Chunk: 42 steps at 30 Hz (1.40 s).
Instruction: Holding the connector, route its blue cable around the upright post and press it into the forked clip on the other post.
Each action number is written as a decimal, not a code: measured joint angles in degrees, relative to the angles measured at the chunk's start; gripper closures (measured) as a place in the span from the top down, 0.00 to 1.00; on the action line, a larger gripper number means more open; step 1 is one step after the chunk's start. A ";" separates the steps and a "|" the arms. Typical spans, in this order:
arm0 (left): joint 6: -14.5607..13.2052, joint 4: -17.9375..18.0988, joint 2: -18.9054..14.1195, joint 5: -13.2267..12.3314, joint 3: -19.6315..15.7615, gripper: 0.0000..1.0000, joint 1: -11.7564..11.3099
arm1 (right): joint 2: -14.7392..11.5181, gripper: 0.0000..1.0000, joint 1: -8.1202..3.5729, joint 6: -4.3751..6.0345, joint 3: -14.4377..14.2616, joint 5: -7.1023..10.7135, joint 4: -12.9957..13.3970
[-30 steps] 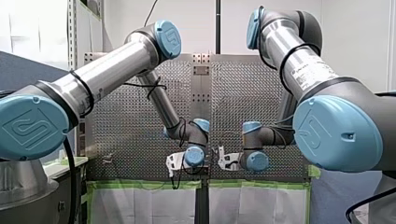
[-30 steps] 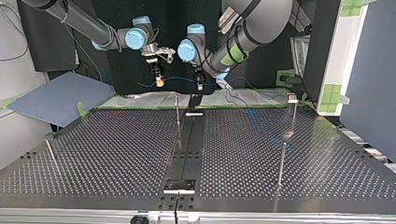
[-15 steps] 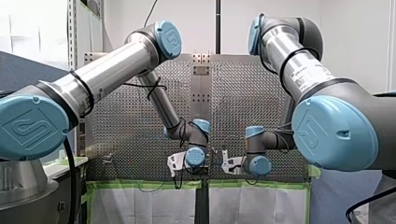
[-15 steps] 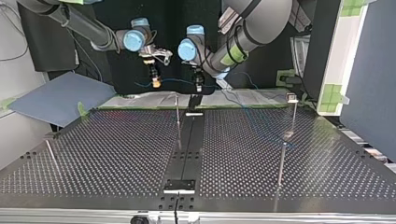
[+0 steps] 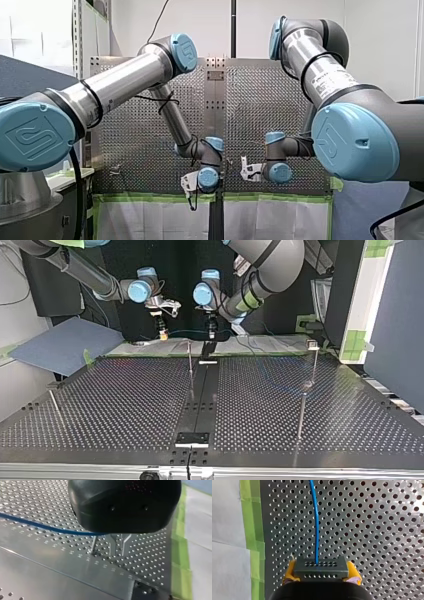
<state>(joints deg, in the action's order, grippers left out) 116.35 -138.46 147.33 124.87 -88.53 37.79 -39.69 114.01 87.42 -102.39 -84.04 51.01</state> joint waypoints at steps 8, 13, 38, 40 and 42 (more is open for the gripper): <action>-0.04 0.75 0.05 0.21 0.98 0.14 -0.23 | 0.05 0.00 -0.64 0.19 0.87 0.76 -0.51; -0.21 1.30 0.07 0.06 1.00 0.14 -0.42 | 0.06 0.00 -1.13 0.51 1.57 1.20 -1.22; -0.52 0.54 0.08 -1.88 4.32 0.14 -1.33 | 0.06 0.00 -2.53 0.49 4.72 1.01 -5.45; -0.56 0.18 0.07 -2.11 4.36 0.14 -1.50 | 0.07 0.00 -2.74 0.49 4.92 0.87 -5.76; -0.58 -0.16 0.08 -2.27 4.43 0.14 -1.64 | 0.07 0.00 -2.88 0.49 5.10 0.79 -5.97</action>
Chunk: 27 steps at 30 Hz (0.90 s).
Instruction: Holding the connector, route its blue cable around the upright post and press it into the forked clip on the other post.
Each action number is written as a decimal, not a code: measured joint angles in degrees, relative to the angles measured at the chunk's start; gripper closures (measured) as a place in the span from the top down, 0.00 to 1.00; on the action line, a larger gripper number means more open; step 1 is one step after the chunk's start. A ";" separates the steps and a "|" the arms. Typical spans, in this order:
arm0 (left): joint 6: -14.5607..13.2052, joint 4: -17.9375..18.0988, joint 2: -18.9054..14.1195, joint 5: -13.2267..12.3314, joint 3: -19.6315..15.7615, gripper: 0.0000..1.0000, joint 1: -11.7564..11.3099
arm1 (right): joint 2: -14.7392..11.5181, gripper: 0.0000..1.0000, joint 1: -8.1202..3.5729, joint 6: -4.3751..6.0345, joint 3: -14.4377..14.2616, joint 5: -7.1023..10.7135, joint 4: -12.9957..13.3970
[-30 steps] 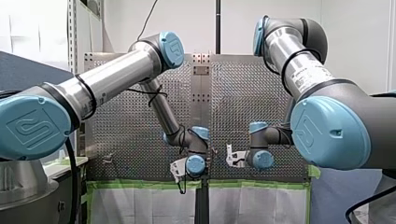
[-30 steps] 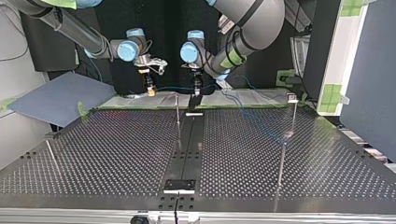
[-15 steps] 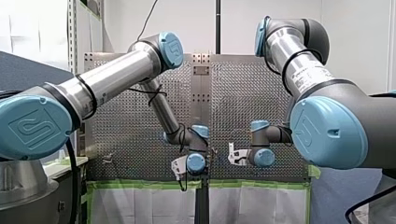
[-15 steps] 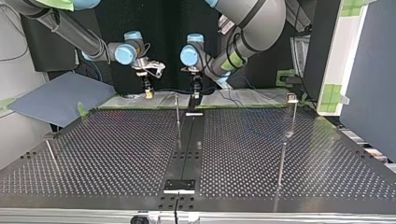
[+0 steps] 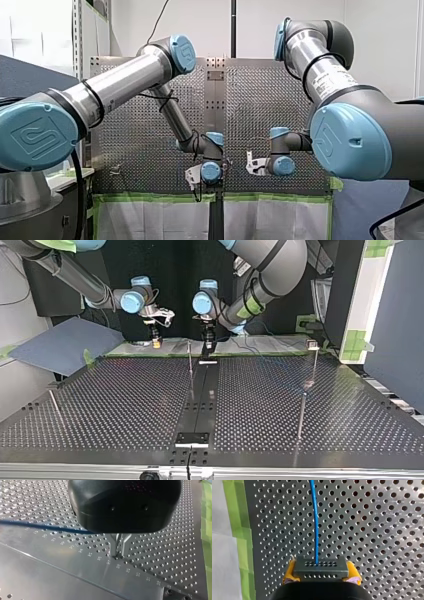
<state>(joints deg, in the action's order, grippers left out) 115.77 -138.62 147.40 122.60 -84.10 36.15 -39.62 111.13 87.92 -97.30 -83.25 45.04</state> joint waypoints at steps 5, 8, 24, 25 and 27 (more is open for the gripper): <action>-0.04 -0.67 -0.01 -0.33 0.20 0.14 -0.28 | 0.01 0.00 -0.37 0.04 0.55 -0.19 -0.64; -0.08 -0.82 0.00 -0.57 0.25 0.14 -0.47 | 0.00 0.00 -0.68 0.12 0.69 -0.24 -0.71; -3.13 -1.27 -0.02 -0.20 0.36 0.14 -0.35 | 0.00 0.00 -1.66 0.10 0.74 -0.23 -0.90; -3.68 -1.50 -0.01 0.19 0.36 0.14 -0.21 | 0.00 0.00 -1.67 0.04 0.74 -0.21 -1.14; -4.67 -2.07 -0.01 1.02 0.29 0.14 0.06 | 0.00 0.00 -1.71 -0.16 0.74 -0.23 -1.73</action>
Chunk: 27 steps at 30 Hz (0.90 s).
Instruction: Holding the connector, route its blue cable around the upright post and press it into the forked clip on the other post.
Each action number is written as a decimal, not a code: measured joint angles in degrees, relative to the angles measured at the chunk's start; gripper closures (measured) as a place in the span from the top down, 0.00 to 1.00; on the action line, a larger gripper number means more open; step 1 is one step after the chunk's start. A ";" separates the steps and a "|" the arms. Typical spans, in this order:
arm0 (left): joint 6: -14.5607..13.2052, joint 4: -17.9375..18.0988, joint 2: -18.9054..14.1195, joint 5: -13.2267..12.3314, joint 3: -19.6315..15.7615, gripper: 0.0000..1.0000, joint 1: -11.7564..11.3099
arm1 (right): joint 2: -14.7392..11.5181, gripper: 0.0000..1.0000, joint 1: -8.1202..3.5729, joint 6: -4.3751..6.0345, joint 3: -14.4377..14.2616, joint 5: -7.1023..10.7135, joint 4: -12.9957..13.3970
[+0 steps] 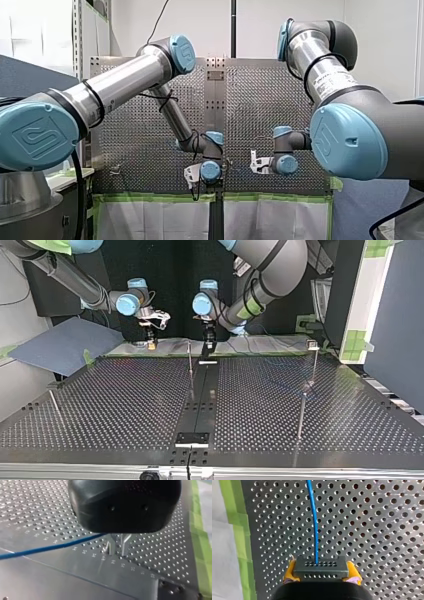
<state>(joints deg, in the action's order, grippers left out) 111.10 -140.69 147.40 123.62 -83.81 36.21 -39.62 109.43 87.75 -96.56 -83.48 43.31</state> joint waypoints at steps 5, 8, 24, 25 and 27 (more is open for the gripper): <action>-2.01 -1.06 0.01 1.82 -0.89 0.14 0.71 | 0.00 0.00 -0.04 -0.95 0.00 -0.19 -1.93; -2.53 -1.21 0.01 2.27 -1.75 0.14 1.11 | -0.01 0.00 -0.04 -1.52 0.00 -0.45 -2.79; -3.43 -1.82 -0.68 4.76 -2.64 0.14 2.29 | -0.50 0.00 -0.56 -2.54 0.01 -2.50 -3.40; -3.43 -1.83 -0.99 4.72 -2.64 0.14 2.33 | -0.56 0.00 -0.62 -2.54 0.02 -2.48 -3.37; -3.43 -1.85 -1.60 4.66 -2.64 0.14 2.40 | -0.62 0.00 -0.70 -2.55 0.06 -2.44 -3.35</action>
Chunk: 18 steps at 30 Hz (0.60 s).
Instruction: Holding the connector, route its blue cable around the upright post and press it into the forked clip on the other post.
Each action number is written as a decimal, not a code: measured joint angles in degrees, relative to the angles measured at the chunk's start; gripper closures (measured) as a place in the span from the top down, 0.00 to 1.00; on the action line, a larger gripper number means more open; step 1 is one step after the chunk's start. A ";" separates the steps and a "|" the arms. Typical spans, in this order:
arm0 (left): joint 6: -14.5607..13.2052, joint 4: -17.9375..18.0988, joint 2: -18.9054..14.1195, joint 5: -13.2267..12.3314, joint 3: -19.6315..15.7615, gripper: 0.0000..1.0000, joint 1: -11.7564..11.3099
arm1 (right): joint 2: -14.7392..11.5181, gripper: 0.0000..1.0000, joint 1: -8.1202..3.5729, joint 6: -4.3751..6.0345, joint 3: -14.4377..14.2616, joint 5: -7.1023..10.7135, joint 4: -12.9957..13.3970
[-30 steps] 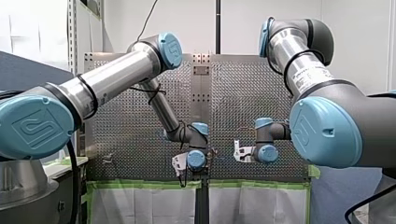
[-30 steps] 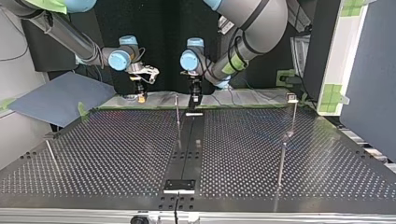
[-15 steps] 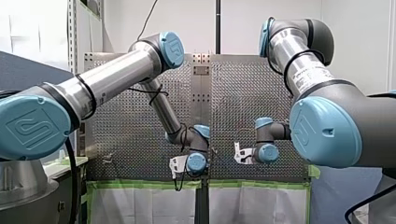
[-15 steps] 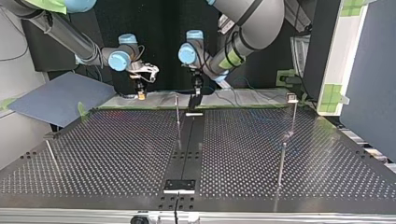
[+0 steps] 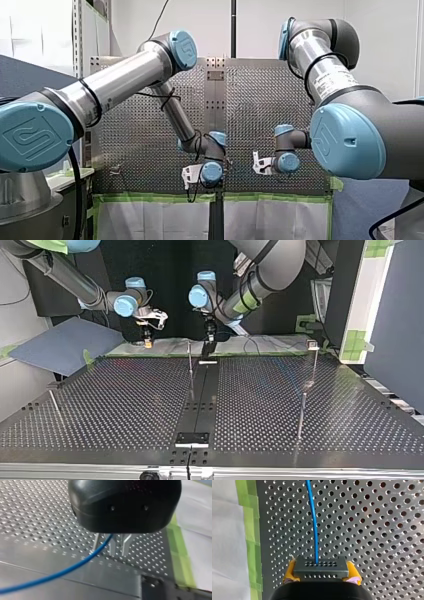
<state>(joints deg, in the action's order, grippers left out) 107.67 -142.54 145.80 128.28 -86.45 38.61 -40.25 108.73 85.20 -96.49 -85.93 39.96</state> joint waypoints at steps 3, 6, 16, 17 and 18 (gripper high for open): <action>0.00 -0.05 -1.10 -0.10 0.00 0.14 0.07 | -0.09 0.00 -0.07 -0.01 0.03 0.03 -0.02; 0.03 -0.09 -1.67 -0.16 0.00 0.14 0.15 | -0.13 0.00 -0.11 -0.01 0.08 0.04 -0.02; -0.02 -0.29 -1.88 -0.18 -0.02 0.14 0.47 | -0.08 0.00 0.35 -0.09 -0.05 0.05 -0.23; -0.05 -0.31 -1.88 -0.16 -0.07 0.14 0.61 | -0.07 0.00 0.41 -0.13 -0.14 0.04 -0.21; -0.11 -0.33 -1.88 -0.15 -0.17 0.14 0.90 | -0.07 0.00 0.44 -0.17 -0.27 0.02 -0.17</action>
<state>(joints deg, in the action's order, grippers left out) 107.56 -142.87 143.91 128.13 -86.63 39.51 -40.31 109.16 85.03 -96.76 -85.91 39.79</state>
